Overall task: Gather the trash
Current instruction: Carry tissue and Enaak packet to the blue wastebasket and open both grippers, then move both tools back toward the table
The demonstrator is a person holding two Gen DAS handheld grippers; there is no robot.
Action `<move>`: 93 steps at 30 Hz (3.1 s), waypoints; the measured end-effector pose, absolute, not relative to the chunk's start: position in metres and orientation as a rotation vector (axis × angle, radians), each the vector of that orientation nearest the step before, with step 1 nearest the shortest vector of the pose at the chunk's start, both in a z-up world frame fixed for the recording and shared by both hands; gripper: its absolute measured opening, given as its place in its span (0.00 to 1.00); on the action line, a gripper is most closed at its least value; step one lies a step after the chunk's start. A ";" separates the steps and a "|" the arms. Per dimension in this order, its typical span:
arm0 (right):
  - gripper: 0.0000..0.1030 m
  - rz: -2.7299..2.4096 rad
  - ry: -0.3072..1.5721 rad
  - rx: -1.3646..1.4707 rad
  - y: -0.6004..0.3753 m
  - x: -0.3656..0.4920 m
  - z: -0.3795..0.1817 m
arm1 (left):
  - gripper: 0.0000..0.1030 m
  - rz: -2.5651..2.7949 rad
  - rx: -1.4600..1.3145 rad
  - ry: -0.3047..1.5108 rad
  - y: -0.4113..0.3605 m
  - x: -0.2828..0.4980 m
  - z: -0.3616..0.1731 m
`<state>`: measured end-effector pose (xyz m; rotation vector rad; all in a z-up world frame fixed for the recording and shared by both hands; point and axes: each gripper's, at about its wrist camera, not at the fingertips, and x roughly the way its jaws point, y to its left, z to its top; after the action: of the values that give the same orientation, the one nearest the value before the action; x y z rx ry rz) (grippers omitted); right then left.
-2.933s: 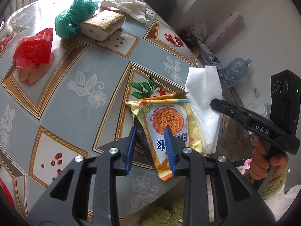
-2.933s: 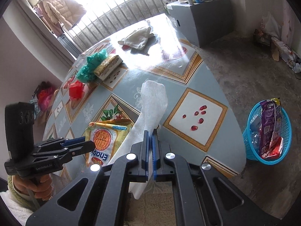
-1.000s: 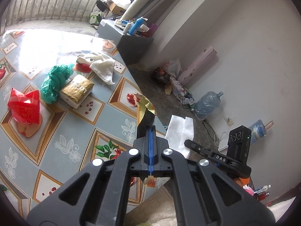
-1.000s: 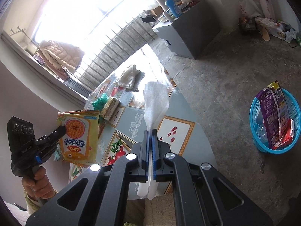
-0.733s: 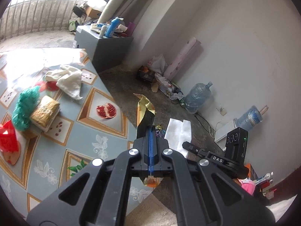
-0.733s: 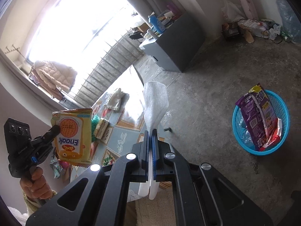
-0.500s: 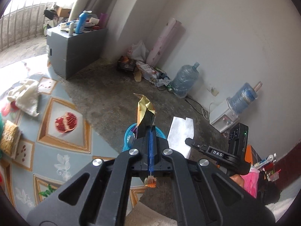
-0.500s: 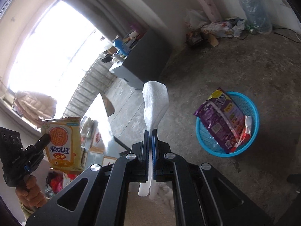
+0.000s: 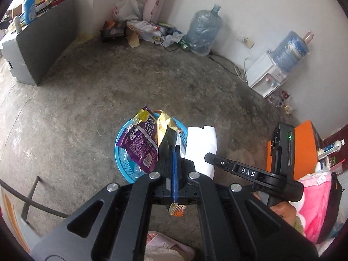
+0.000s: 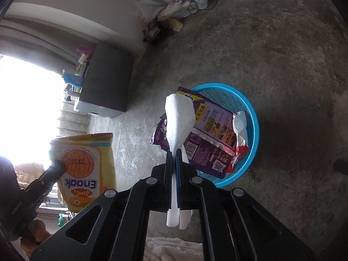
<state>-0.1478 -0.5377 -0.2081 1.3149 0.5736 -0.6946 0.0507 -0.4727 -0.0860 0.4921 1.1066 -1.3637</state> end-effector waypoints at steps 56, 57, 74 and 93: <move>0.94 -0.764 0.640 0.333 -0.332 -0.049 0.015 | 0.92 -0.690 0.118 0.775 -0.158 0.113 0.085; 0.94 -0.759 0.636 0.315 -0.327 -0.046 0.017 | 0.92 -0.669 0.113 0.766 -0.153 0.114 0.086; 0.94 -0.456 0.517 0.221 -0.269 0.011 0.060 | 0.92 -0.603 -0.129 0.733 -0.015 0.150 0.092; 0.81 -0.129 0.638 0.381 -0.227 0.138 0.039 | 0.91 -0.423 -0.220 0.693 0.097 0.236 0.043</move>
<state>0.1381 -0.2273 0.0389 0.3807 0.6376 -0.1293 0.2364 0.0969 0.0427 -0.2195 0.6929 -0.4235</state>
